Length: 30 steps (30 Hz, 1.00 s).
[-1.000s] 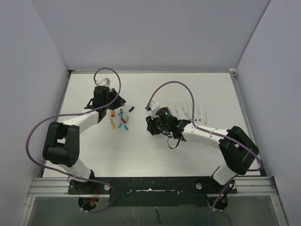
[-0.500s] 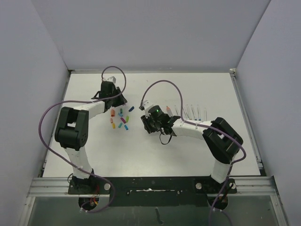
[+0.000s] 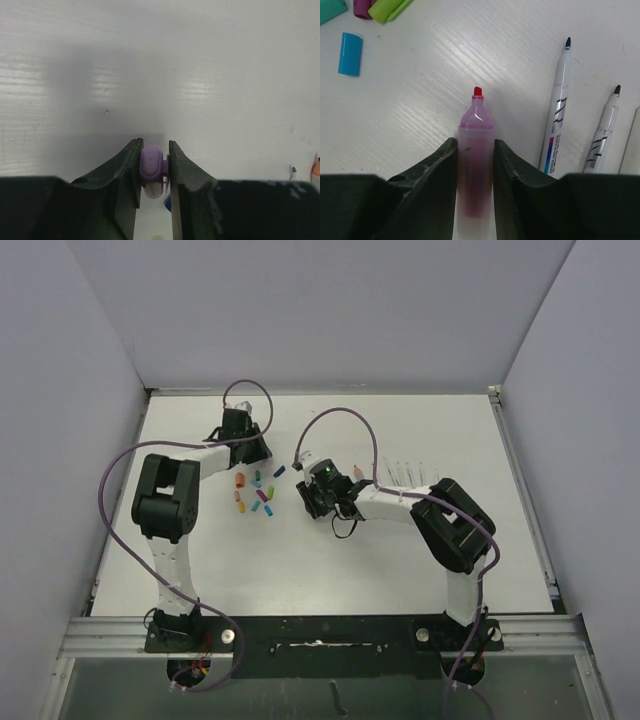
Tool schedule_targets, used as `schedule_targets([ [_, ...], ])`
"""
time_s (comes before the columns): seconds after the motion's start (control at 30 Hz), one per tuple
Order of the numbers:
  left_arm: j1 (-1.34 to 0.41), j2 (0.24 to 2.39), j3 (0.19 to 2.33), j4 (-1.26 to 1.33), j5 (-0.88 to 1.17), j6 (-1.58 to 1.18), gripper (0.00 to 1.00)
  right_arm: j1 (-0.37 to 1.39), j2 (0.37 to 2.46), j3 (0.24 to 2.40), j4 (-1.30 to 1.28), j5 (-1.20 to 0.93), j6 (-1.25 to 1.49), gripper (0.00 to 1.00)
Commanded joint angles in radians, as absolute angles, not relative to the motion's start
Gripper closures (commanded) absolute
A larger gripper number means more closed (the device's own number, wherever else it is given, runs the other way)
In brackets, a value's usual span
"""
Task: Open the pen caps
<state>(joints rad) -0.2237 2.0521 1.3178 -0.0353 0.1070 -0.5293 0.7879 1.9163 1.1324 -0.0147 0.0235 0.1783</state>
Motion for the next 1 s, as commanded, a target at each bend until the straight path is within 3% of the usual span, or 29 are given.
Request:
schedule_targets([
  [0.0,-0.218,2.091,1.38,-0.038,0.094,-0.509,0.96,0.772,1.928,1.186,0.043,0.017,0.168,1.0],
  [0.23,-0.214,2.094,1.363,-0.03,0.097,-0.515,0.8,0.764,1.971,1.215,0.037,0.014,0.169,0.99],
  [0.4,-0.207,2.095,1.352,-0.031,0.103,-0.52,0.74,0.764,1.993,1.225,0.042,0.002,0.177,0.97],
  [0.97,-0.183,1.872,1.288,-0.034,0.093,-0.547,0.44,0.776,2.013,1.247,0.019,-0.005,0.195,0.63],
])
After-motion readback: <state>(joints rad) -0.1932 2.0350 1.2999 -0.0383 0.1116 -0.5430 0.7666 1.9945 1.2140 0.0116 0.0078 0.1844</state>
